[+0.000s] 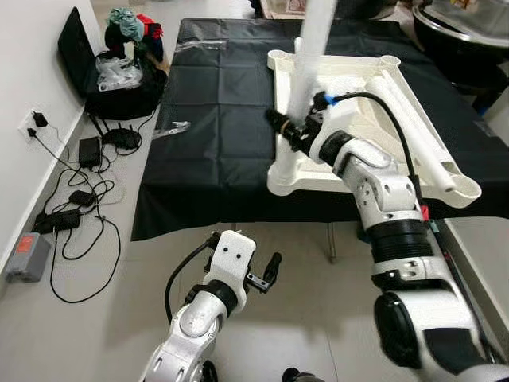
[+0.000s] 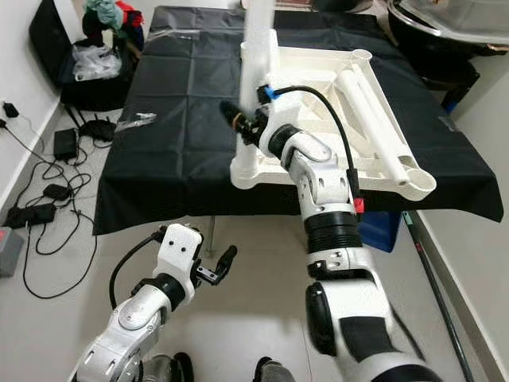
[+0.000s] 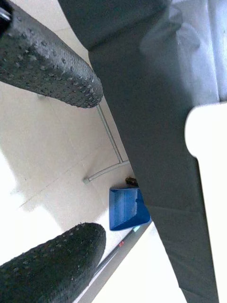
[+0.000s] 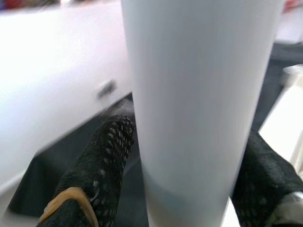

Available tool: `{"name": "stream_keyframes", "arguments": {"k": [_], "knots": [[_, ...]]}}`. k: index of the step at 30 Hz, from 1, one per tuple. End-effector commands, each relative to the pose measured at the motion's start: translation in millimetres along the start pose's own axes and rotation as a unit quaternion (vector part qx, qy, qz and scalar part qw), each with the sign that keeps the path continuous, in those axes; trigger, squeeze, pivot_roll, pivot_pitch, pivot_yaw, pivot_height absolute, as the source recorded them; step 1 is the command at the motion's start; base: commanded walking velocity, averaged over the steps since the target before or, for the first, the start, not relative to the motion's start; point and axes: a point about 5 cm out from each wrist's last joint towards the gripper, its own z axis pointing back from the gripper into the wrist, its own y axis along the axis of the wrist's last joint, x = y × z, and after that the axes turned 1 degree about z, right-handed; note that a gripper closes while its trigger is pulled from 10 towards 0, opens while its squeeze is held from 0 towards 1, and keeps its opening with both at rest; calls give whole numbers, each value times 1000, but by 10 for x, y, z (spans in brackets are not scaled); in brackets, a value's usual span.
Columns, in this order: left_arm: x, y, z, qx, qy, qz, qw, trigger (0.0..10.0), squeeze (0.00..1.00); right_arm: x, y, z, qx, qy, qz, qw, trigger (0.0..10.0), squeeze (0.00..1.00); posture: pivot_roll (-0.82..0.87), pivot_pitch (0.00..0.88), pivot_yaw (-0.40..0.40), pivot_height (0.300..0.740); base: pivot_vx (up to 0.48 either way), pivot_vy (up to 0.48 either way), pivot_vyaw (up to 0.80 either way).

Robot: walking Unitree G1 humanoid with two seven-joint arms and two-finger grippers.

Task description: Building children table

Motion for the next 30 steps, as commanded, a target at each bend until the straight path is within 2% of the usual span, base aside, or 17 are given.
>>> {"name": "stream_keyframes", "arguments": {"k": [1,2,7,11,15,20,21,28,30], "knots": [[10,17,16,7,-1,2,1000,10000,0,-64,-113,-14,-24,63,-8,998,10000,0,155,166,-51,740,0,0,0],[15,45,28,20,-2,2,1000,10000,0,-10,-145,15,-31,81,0,996,10000,0,159,164,-51,740,0,0,0],[19,66,39,28,-2,-1,1000,10000,0,30,-138,20,-32,94,2,995,10000,0,163,161,-55,740,0,0,0],[28,71,57,32,0,0,999,10000,0,81,-7,-27,-4,108,-6,994,10000,0,164,155,-58,740,0,0,0],[41,67,63,33,-1,2,999,10000,0,43,164,-64,26,172,-8,985,10000,0,166,149,-61,740,0,0,0],[53,61,67,32,-2,2,999,10000,0,16,244,-109,35,193,5,981,10000,0,169,143,-66,740,0,0,0],[57,59,72,32,-2,2,999,10000,0,25,234,-121,29,191,9,981,0,0,170,142,-68,740,0,0,0],[68,54,84,32,-1,2,999,10000,0,73,189,-157,25,144,22,989,0,0,170,136,-68,740,0,0,0],[66,49,84,31,-2,2,1000,10000,0,115,155,-161,25,108,16,994,0,0,167,132,-65,740,0,0,0]]}}
